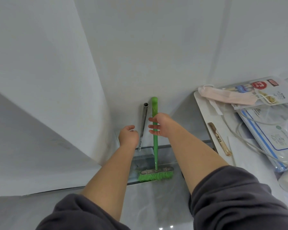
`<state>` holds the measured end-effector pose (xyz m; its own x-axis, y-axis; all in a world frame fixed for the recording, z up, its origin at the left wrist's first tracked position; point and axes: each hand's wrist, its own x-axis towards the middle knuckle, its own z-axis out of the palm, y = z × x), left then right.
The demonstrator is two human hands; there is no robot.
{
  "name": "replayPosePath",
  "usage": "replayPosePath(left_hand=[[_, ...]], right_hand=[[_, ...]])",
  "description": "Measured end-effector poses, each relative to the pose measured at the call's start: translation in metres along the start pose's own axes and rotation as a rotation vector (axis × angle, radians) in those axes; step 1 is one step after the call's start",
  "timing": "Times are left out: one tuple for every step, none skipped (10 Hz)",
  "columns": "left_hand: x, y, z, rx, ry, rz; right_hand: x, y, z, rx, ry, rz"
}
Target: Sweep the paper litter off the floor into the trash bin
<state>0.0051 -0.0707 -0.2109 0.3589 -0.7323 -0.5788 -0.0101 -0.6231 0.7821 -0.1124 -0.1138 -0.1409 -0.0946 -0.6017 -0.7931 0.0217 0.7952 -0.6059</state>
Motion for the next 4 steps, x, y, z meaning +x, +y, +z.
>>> replayPosePath(left_hand=[[-0.004, 0.001, -0.007, 0.048, -0.001, 0.000], [-0.008, 0.002, -0.013, 0.078, 0.016, 0.017], [-0.024, 0.011, -0.019, 0.128, 0.014, 0.028], [-0.043, 0.023, -0.022, 0.151, 0.029, 0.053]], right_hand=[[-0.003, 0.001, 0.000, -0.018, 0.012, 0.008], [-0.009, 0.005, -0.002, -0.034, 0.028, 0.033], [-0.023, 0.007, -0.004, -0.075, 0.051, 0.039], [-0.037, 0.007, -0.006, -0.156, 0.070, -0.035]])
